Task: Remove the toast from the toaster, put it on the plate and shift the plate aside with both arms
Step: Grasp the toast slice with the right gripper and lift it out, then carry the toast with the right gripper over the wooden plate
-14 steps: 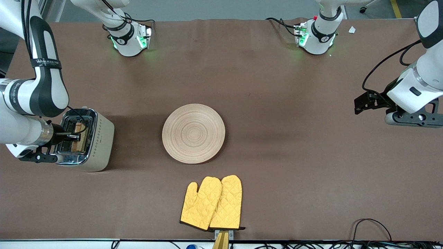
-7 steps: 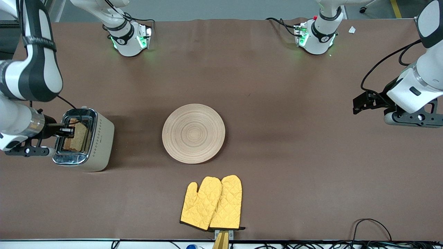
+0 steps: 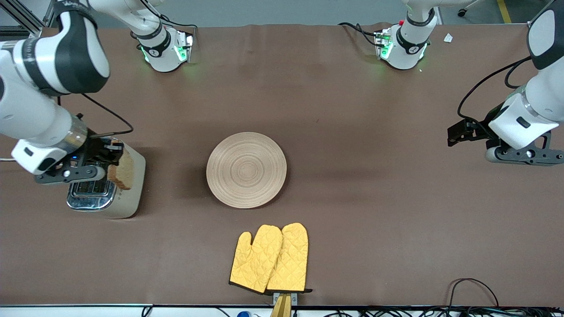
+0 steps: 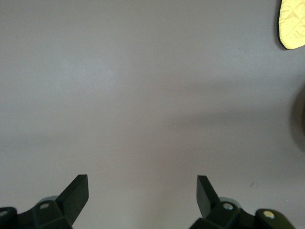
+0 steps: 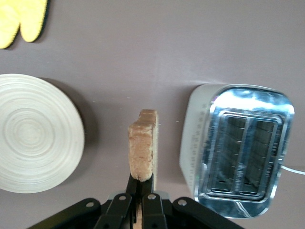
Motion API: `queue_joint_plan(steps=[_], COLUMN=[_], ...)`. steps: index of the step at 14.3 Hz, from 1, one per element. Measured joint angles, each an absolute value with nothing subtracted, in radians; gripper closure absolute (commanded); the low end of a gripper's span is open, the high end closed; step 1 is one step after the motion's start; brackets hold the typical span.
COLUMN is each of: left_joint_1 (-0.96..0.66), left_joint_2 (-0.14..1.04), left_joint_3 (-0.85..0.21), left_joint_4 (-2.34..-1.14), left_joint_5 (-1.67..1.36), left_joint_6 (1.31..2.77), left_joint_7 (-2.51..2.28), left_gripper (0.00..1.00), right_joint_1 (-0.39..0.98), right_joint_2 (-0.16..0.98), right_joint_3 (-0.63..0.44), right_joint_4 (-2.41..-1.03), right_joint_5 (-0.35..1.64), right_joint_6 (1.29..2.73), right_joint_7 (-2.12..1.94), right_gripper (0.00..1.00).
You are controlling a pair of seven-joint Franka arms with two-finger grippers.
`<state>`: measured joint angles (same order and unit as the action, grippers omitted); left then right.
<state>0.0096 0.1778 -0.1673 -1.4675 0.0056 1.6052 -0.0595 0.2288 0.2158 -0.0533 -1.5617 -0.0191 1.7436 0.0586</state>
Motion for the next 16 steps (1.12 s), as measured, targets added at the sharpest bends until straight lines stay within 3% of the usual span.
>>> queue_joint_plan(steps=[6, 12, 16], left_joint_1=[0.014, 0.019, 0.050], left_joint_2=[0.182, 0.194, 0.234], left_joint_3=[-0.167, -0.164, -0.152], left_joint_4=[-1.467, -1.469, -1.469], left_joint_5=[0.006, 0.006, 0.006], left_joint_6=[1.606, 1.606, 1.624], left_joint_7=[-0.059, -0.059, -0.058], left_gripper=[0.00, 0.00, 0.00], right_joint_1=[0.382, 0.540, 0.558], right_joint_2=[0.264, 0.435, 0.502], right_joint_3=[-0.049, -0.047, -0.051], right_joint_4=[-1.568, -1.576, -1.581], right_joint_5=[0.103, 0.260, 0.449], right_joint_6=[1.875, 2.074, 2.120], right_joint_7=[0.265, 0.432, 0.440], right_gripper=[0.99, 0.98, 0.93])
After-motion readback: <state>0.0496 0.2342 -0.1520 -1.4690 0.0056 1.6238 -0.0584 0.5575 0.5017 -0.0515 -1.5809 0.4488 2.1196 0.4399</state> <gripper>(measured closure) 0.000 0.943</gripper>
